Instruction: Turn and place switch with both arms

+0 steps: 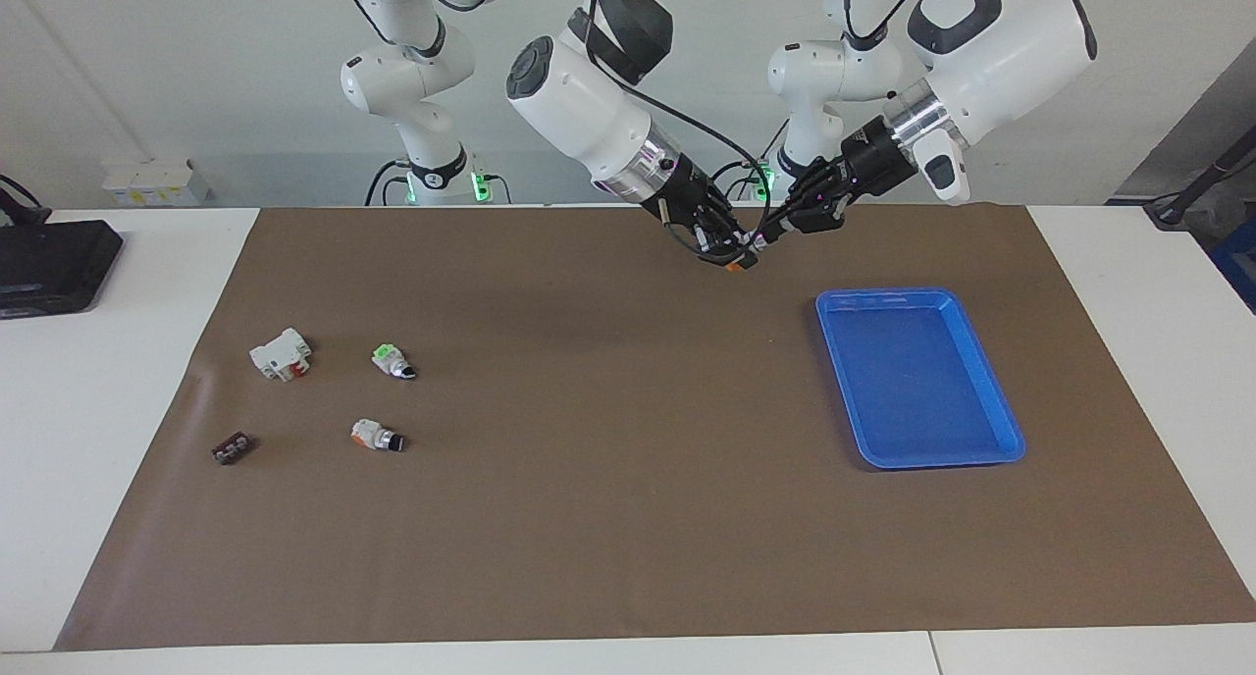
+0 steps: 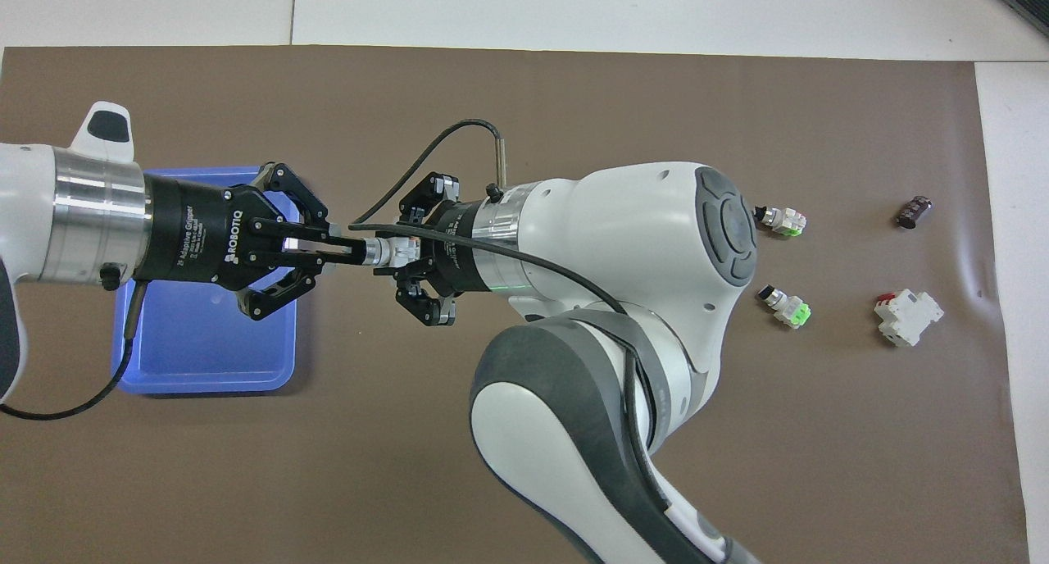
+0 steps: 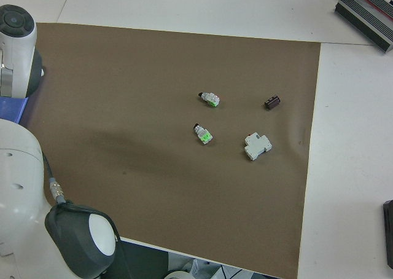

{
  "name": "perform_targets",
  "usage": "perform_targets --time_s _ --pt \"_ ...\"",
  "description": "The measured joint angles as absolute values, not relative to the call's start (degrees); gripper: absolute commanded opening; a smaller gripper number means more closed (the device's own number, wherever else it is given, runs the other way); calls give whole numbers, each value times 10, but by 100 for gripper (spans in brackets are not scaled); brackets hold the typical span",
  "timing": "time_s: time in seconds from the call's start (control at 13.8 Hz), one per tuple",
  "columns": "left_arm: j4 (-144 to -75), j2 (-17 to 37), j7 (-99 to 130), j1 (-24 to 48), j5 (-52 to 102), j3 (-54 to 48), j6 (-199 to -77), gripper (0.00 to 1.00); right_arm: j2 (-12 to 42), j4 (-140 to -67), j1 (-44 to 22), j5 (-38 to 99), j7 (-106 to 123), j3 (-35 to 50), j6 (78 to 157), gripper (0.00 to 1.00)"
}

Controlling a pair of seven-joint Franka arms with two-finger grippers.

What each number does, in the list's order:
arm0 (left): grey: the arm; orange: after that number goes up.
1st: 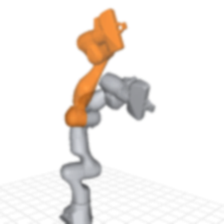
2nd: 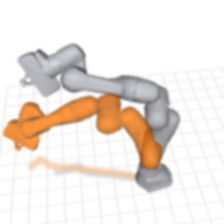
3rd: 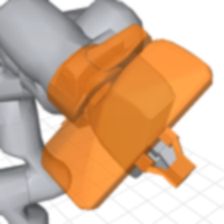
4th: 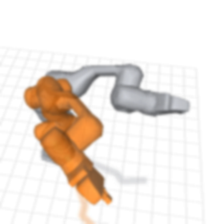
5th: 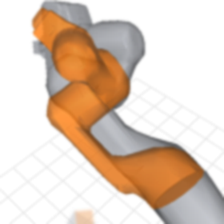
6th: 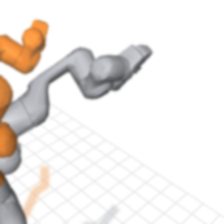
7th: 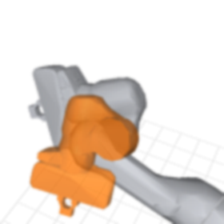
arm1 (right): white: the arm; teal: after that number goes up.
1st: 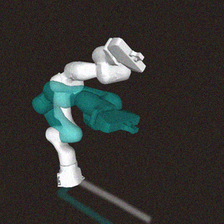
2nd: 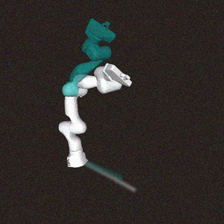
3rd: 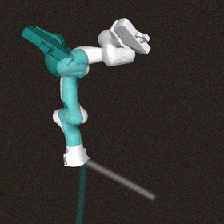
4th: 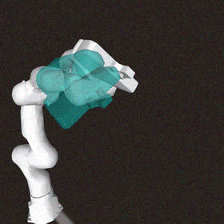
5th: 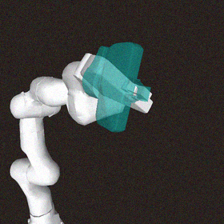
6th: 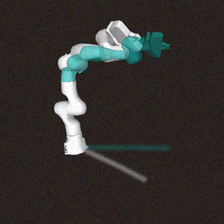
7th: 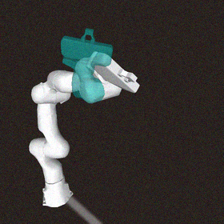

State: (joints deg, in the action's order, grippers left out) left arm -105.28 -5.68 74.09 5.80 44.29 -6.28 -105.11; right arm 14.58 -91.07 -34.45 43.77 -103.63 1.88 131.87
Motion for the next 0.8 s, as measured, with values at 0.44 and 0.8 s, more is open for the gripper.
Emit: perform_targets --time_s 0.44,0.8 --pt "-1053 -58 786 58 437 -64 -1060 0 149 -907 -345 438 -1036 19 1321 44" --pt "-1054 -57 786 57 406 -58 -1095 0 135 -904 -345 400 -1031 19 1301 100"
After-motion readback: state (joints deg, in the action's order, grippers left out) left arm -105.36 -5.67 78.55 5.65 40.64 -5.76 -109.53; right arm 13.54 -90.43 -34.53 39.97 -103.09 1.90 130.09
